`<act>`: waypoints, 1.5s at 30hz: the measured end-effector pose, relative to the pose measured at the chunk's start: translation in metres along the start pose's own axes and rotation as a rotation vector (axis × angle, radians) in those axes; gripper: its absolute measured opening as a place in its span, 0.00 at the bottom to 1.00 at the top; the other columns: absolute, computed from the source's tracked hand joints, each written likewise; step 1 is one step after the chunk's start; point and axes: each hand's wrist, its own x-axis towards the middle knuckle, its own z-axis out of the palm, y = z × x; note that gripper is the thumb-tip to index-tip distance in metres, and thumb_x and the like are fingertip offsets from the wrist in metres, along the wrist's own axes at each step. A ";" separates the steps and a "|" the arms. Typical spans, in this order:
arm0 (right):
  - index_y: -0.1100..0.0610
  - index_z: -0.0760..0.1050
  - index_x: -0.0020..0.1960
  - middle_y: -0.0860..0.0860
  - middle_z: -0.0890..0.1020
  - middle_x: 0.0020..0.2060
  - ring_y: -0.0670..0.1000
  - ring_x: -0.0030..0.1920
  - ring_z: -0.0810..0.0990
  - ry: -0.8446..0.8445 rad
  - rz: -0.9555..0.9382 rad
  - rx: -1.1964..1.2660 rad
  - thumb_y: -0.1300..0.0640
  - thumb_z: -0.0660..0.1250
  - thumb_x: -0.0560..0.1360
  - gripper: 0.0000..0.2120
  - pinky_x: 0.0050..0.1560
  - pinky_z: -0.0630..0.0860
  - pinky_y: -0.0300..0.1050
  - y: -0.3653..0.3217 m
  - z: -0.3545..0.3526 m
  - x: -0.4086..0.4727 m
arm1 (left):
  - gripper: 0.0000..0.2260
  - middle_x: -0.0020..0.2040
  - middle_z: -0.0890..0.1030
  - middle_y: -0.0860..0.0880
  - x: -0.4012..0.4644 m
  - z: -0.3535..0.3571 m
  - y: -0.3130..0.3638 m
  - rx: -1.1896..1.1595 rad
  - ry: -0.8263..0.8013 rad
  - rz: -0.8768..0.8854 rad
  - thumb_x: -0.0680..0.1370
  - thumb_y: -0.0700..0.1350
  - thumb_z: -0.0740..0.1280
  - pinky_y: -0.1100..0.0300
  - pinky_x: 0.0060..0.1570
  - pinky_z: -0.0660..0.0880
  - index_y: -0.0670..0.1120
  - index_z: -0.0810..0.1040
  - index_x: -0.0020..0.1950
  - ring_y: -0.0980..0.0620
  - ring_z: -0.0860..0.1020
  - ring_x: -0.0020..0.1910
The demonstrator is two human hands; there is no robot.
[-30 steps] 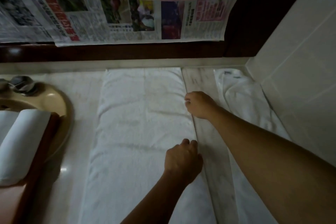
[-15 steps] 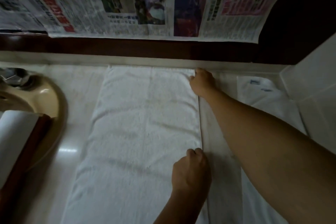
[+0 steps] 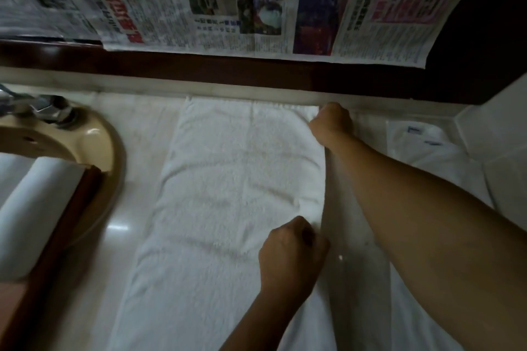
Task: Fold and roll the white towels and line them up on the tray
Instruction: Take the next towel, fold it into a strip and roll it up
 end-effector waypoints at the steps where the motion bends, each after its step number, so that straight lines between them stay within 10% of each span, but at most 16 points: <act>1: 0.60 0.75 0.59 0.58 0.81 0.54 0.60 0.53 0.81 0.005 -0.008 -0.020 0.58 0.68 0.76 0.13 0.46 0.77 0.48 0.002 0.001 -0.002 | 0.06 0.35 0.80 0.55 -0.004 -0.004 -0.002 -0.068 -0.001 -0.022 0.76 0.53 0.68 0.66 0.31 0.74 0.53 0.77 0.41 0.56 0.78 0.31; 11: 0.54 0.73 0.64 0.57 0.77 0.62 0.61 0.60 0.76 0.024 -0.025 -0.104 0.47 0.64 0.78 0.17 0.59 0.75 0.56 0.000 0.018 -0.001 | 0.10 0.41 0.81 0.57 0.006 0.001 -0.020 -0.021 -0.098 -0.030 0.75 0.50 0.70 0.68 0.37 0.75 0.54 0.78 0.56 0.58 0.79 0.38; 17: 0.59 0.76 0.47 0.54 0.80 0.44 0.57 0.47 0.79 0.064 -0.066 0.233 0.56 0.66 0.76 0.06 0.41 0.70 0.42 -0.004 0.000 -0.018 | 0.07 0.33 0.77 0.54 0.002 -0.011 -0.017 -0.344 -0.054 -0.090 0.79 0.46 0.66 0.65 0.31 0.72 0.48 0.76 0.41 0.58 0.74 0.30; 22: 0.51 0.75 0.58 0.56 0.80 0.50 0.53 0.39 0.80 -0.042 -0.159 0.556 0.64 0.64 0.75 0.14 0.32 0.76 0.42 -0.051 -0.021 -0.043 | 0.07 0.36 0.79 0.48 -0.016 -0.053 -0.019 -0.684 0.144 -0.276 0.79 0.41 0.64 0.57 0.34 0.74 0.44 0.78 0.42 0.51 0.77 0.35; 30: 0.56 0.77 0.42 0.59 0.83 0.40 0.53 0.35 0.83 -0.123 -0.186 0.710 0.65 0.62 0.77 0.09 0.34 0.79 0.43 -0.137 -0.020 -0.064 | 0.08 0.37 0.83 0.50 -0.022 -0.124 -0.073 -0.517 0.331 -0.318 0.75 0.54 0.69 0.46 0.38 0.82 0.51 0.80 0.47 0.50 0.82 0.36; 37: 0.55 0.79 0.39 0.54 0.84 0.34 0.55 0.34 0.84 -0.100 -0.302 0.422 0.60 0.64 0.71 0.05 0.37 0.83 0.50 -0.202 0.028 -0.072 | 0.11 0.31 0.83 0.49 -0.022 -0.183 -0.127 -0.498 0.251 -0.213 0.80 0.48 0.67 0.53 0.32 0.79 0.48 0.83 0.40 0.49 0.81 0.28; 45: 0.55 0.76 0.49 0.57 0.80 0.50 0.60 0.52 0.79 -0.068 -0.447 -0.109 0.51 0.63 0.80 0.08 0.44 0.69 0.45 -0.229 0.108 -0.061 | 0.11 0.30 0.82 0.56 0.014 -0.205 -0.199 -0.032 0.139 -0.226 0.76 0.56 0.66 0.54 0.37 0.80 0.53 0.79 0.36 0.60 0.80 0.31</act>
